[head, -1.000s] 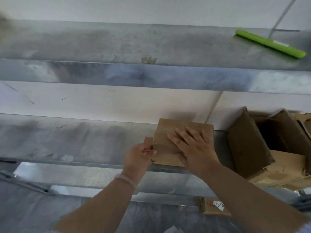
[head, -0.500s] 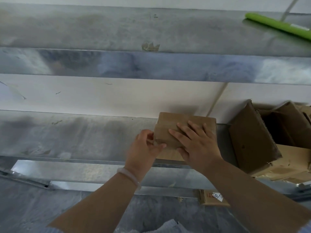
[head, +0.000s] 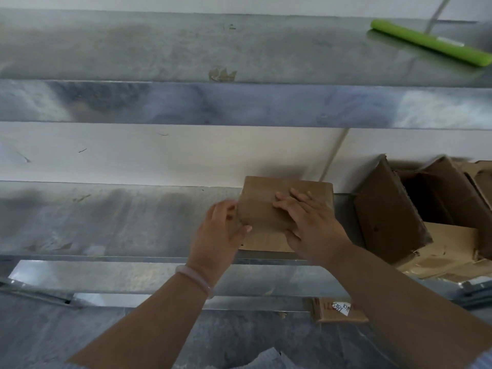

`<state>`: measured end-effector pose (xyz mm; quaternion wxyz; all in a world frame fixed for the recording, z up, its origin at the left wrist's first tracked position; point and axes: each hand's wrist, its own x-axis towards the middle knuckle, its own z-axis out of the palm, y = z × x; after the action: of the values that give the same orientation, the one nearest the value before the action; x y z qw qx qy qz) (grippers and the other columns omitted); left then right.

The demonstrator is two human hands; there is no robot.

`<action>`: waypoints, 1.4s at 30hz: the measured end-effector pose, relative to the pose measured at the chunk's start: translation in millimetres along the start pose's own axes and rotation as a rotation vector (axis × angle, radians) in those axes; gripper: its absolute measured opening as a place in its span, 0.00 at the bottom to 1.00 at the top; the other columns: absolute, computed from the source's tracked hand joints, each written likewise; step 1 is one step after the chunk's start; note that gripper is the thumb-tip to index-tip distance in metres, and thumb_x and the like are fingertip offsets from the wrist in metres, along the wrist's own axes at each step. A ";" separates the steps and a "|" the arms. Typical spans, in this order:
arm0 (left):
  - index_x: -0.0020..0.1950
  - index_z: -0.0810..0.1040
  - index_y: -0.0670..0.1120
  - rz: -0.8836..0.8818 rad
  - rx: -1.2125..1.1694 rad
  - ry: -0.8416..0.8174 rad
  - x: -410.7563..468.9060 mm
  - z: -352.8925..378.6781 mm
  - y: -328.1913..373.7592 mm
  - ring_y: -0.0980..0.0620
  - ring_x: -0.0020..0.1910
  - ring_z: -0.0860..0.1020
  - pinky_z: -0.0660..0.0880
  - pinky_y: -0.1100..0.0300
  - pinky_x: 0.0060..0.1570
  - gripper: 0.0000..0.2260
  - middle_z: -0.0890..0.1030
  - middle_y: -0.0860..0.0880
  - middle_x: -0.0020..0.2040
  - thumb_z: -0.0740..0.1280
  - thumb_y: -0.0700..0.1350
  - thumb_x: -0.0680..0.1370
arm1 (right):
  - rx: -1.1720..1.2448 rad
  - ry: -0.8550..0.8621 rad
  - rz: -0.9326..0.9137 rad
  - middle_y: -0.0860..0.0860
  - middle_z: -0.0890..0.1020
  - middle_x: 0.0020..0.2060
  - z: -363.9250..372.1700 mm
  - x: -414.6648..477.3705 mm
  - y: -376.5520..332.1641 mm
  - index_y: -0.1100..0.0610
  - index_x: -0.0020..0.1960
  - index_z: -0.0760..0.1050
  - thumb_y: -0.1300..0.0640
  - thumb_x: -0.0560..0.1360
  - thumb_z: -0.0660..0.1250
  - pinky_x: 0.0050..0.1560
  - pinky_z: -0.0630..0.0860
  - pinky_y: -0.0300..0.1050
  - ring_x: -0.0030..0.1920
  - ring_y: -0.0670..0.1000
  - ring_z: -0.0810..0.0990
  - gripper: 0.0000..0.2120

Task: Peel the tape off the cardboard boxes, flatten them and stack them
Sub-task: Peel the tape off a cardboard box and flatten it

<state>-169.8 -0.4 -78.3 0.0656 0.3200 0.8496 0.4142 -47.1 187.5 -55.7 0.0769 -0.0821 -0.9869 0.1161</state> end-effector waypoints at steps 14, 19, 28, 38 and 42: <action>0.52 0.79 0.50 0.366 0.629 -0.016 34.4 29.1 53.8 0.43 0.53 0.76 0.70 0.43 0.62 0.23 0.78 0.47 0.53 0.56 0.65 0.74 | 0.697 0.195 0.765 0.42 0.77 0.55 -11.4 -61.1 14.0 0.49 0.71 0.69 0.56 0.79 0.65 0.54 0.72 0.38 0.57 0.45 0.76 0.20; 0.64 0.75 0.50 0.440 0.713 -0.070 36.6 45.4 56.8 0.40 0.61 0.75 0.70 0.46 0.62 0.23 0.76 0.44 0.65 0.53 0.60 0.77 | 0.770 0.200 0.859 0.45 0.81 0.47 -6.4 -65.7 12.9 0.51 0.59 0.80 0.54 0.81 0.62 0.43 0.70 0.34 0.47 0.45 0.77 0.11; 0.69 0.73 0.57 0.424 0.822 -0.136 38.8 45.5 57.9 0.40 0.63 0.73 0.69 0.46 0.62 0.23 0.74 0.44 0.68 0.50 0.60 0.79 | 0.905 0.348 1.016 0.45 0.82 0.43 -8.2 -64.6 12.9 0.51 0.51 0.80 0.53 0.77 0.69 0.38 0.70 0.35 0.43 0.44 0.78 0.05; 0.72 0.66 0.61 0.366 0.783 -0.189 38.8 43.6 60.7 0.42 0.70 0.67 0.63 0.46 0.68 0.27 0.68 0.48 0.74 0.42 0.63 0.77 | 1.057 0.243 1.012 0.50 0.82 0.45 1.5 -55.0 17.7 0.51 0.47 0.76 0.54 0.80 0.64 0.52 0.80 0.48 0.48 0.51 0.81 0.04; 0.73 0.65 0.62 0.361 0.761 -0.194 39.0 43.0 59.0 0.43 0.71 0.65 0.61 0.47 0.69 0.28 0.66 0.48 0.74 0.40 0.64 0.76 | 1.437 0.345 1.045 0.52 0.84 0.42 -9.4 -55.1 15.0 0.57 0.48 0.77 0.60 0.80 0.63 0.55 0.81 0.51 0.46 0.51 0.83 0.05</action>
<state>-155.4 78.0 -56.3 -0.0510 0.5024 0.8620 0.0444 10.4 194.1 -57.6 0.1940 -0.4681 -0.4882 0.7106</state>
